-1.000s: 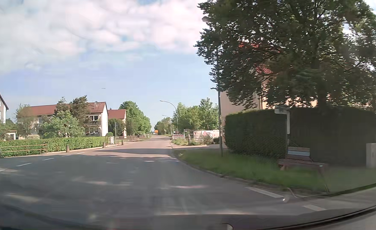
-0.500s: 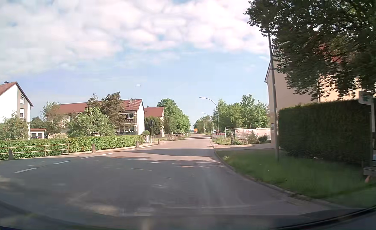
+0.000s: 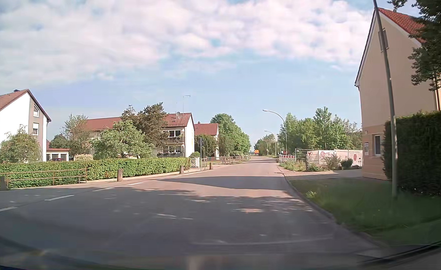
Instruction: Follow the waypoints while adhering to traffic rules and regulations
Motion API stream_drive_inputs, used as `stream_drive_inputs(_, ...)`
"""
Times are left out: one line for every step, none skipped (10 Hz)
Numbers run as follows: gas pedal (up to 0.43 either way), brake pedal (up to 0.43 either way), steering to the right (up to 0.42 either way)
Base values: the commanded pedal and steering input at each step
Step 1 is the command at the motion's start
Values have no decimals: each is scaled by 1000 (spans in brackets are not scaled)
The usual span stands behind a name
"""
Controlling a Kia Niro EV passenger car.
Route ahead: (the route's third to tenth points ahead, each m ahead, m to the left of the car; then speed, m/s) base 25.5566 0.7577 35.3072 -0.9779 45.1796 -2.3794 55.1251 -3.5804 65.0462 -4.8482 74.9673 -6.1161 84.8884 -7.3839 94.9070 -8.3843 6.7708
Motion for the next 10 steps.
stream_drive_inputs(197, 0, -3)
stream_drive_inputs(197, 0, -1)
stream_drive_inputs(177, 0, 1)
stream_drive_inputs(169, 0, 7)
stream_drive_inputs(138, 0, 9)
stream_drive_inputs(130, 0, 10)
stream_drive_inputs(130, 0, 19)
stream_drive_inputs(130, 0, 29)
stream_drive_inputs(130, 0, 31)
stream_drive_inputs(130, 0, 34)
